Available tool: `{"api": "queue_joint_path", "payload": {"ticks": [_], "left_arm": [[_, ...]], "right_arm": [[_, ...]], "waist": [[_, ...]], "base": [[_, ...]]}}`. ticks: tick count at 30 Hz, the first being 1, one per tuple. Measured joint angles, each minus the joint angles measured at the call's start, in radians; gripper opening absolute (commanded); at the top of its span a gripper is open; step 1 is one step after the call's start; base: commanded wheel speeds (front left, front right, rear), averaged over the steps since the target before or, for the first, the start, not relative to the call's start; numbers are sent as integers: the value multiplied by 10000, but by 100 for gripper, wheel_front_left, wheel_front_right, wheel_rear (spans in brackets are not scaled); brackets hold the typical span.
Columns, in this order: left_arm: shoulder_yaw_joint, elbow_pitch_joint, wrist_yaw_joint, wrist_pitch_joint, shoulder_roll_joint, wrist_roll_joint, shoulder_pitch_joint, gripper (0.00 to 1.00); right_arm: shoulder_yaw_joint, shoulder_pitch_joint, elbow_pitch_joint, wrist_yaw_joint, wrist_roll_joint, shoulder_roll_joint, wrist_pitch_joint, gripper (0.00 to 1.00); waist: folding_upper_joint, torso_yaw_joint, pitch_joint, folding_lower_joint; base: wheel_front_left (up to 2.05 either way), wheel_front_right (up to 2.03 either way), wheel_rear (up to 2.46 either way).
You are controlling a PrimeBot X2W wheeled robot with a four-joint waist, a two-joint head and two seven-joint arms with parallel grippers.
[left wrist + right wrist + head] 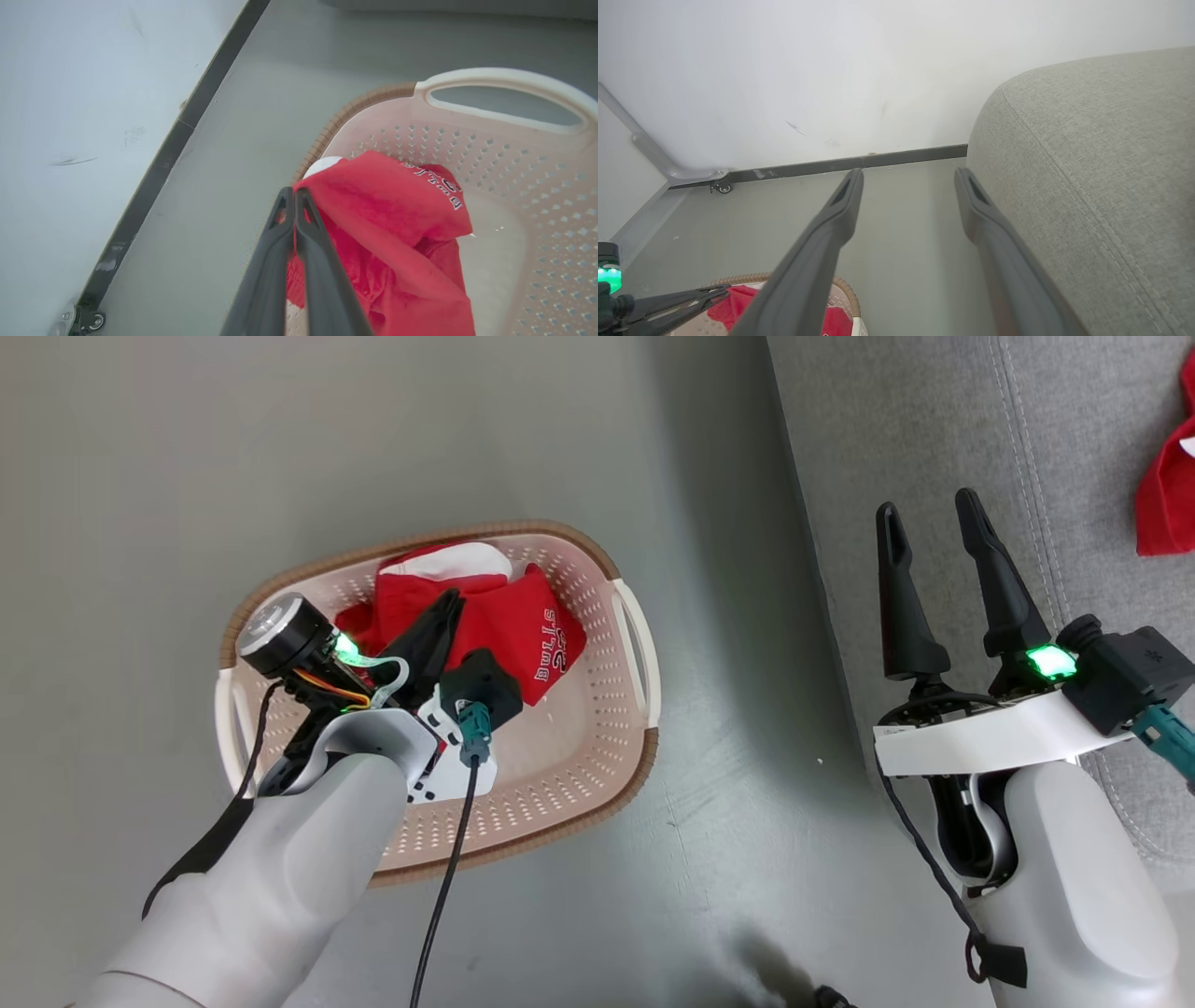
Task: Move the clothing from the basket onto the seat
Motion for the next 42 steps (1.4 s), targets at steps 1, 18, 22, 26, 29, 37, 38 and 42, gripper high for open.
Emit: {"api": "queue_joint_path", "payload": {"ticks": [1,18,22,26,29,37,38,42], "left_arm": [[63,-77,40,-50,-2,-63,39,0],[903,-1557,491,-593,35,-1177,1053,0],[1055,-1992,477,-671,102,-1455,1286,0],[1229,-2476,466,-711,161,-1695,1458,0],[1409,-2752,449,-713,240,-1967,1561,0],[1925,-3444,290,-717,288,-2759,2030,0],[1988,-3522,286,-738,311,-2823,2103,0],[2303,-3808,198,-744,412,-3273,2388,0]], "right_arm": [[-2,0,17,0,-82,-4,0,100],[-115,7,255,0,-817,-29,0,100],[-157,12,299,0,-928,-48,0,100],[-167,23,351,0,-1147,-61,0,100],[-155,36,380,0,-1350,-67,0,100],[295,126,589,0,-1511,-92,42,100],[353,151,610,0,-1511,-94,79,100],[493,342,685,0,-1524,-107,121,100]], "waist": [[0,40,-69,0],[0,780,-1406,0],[0,949,-1752,0],[0,1111,-2107,0],[0,1231,-2379,0],[0,1528,-3128,0],[0,1564,-3225,0],[0,1700,-3603,0]], "base": [[0,0,0],[0,0,0],[0,0,0],[0,0,0],[0,0,0],[0,0,0],[0,0,0],[0,0,0]]}}
